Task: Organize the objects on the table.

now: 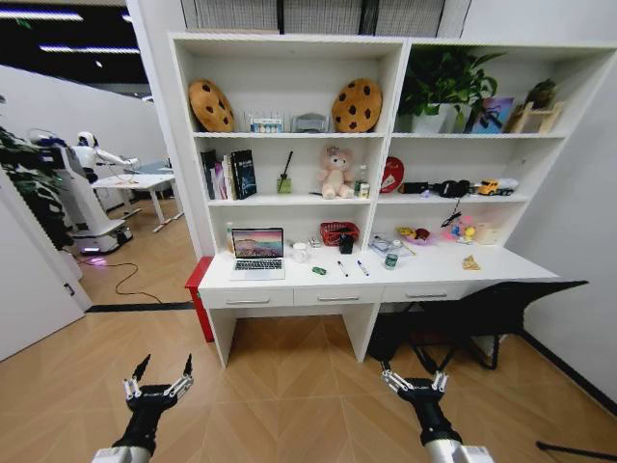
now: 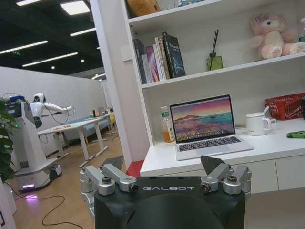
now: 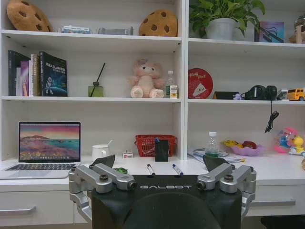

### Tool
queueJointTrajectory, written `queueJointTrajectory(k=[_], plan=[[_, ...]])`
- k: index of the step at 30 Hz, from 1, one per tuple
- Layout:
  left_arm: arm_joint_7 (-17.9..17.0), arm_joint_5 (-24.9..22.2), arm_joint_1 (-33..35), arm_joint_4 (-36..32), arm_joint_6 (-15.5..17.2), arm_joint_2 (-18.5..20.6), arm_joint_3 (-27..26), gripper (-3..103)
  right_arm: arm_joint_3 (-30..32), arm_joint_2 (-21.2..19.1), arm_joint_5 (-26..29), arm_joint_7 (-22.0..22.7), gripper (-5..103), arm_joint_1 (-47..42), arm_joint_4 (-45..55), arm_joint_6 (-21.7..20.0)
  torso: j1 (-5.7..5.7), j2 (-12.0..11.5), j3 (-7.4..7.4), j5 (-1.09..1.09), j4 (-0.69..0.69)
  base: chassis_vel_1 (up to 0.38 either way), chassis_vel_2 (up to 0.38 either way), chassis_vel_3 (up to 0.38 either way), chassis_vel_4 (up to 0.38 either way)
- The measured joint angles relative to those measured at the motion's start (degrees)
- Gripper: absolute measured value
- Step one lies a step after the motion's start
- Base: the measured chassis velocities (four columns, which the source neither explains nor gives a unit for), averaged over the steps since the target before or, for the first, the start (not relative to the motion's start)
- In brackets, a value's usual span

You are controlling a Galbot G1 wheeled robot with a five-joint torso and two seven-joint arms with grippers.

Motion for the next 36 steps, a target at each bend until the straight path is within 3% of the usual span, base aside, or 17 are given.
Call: queueJointTrajectory(k=[14,23,36], plan=[[0.0,0.7,0.1,0.0,-0.7,-0.1,0.0,93,-0.2,0.0,0.0,-0.5,100,0.1,0.1,1.6,0.0,0.0,0.0,0.0,-0.01,-0.272,0.263,0.272,-0.282],[-0.1,0.8,0.1,0.3,-0.8,-0.2,0.0,93,-0.2,0.3,-0.2,2.4,100,0.4,0.5,0.1,0.08,0.0,0.03,-0.01,0.0,-0.322,0.321,0.326,-0.324],[-0.1,1.0,0.3,0.1,-0.8,0.2,0.0,93,-0.2,-0.1,0.2,1.6,100,0.6,0.2,1.0,-0.1,0.0,-0.03,0.01,0.0,-0.021,0.018,-0.007,0.003]])
